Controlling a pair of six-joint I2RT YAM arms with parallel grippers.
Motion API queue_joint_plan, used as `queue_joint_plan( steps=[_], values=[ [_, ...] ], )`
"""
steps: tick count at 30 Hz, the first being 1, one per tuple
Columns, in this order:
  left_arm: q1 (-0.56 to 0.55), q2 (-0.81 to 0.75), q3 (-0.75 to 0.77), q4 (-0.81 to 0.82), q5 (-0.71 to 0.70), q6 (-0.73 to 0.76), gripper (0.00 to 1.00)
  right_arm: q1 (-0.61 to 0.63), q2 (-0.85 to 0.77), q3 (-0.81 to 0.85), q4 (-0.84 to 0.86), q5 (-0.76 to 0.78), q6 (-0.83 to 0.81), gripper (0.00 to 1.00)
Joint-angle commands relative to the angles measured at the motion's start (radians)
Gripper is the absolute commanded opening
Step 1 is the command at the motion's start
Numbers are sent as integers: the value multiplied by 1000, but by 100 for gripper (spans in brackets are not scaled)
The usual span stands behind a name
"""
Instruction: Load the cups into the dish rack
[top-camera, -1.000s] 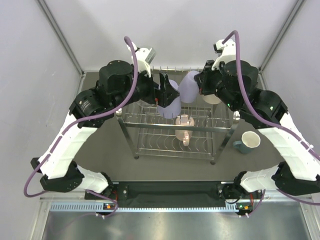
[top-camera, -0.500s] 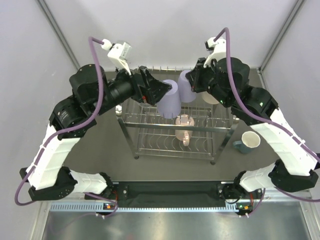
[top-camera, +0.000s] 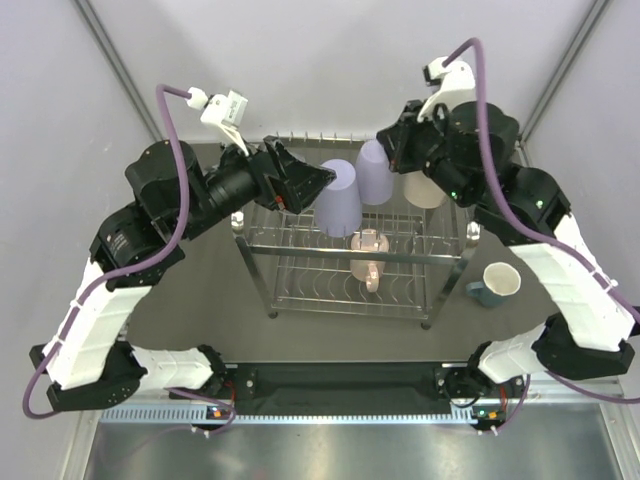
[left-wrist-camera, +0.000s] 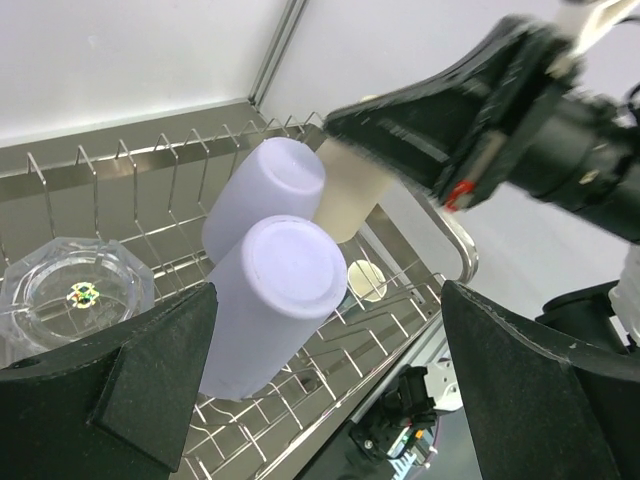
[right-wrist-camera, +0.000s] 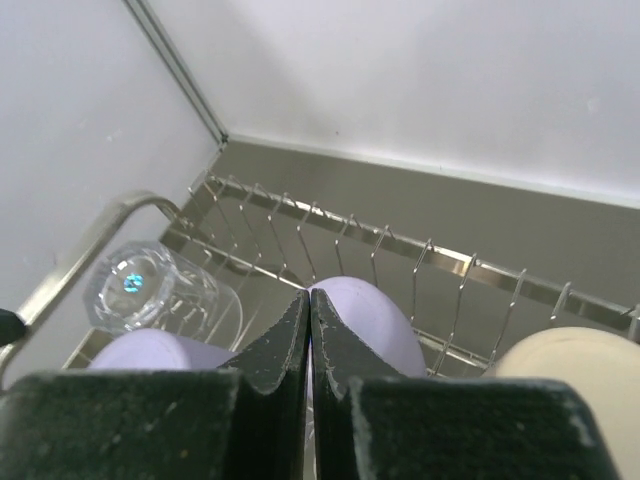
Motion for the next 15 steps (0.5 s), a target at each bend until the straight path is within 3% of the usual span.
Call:
queue_joint_plan(
  steps=[1,9,15],
  values=[
    [-3,-29,-16,85,-18,-21,98,-8,-10,99,-10,41,-28,0],
    [-3,-38,-19,85,-25,-41,98,-51,-104,122,-61,272,-144,5],
    [-3,-121,-97,189,-51,-35,98,-284,-231,19,-70,452,-253,10]
  ],
)
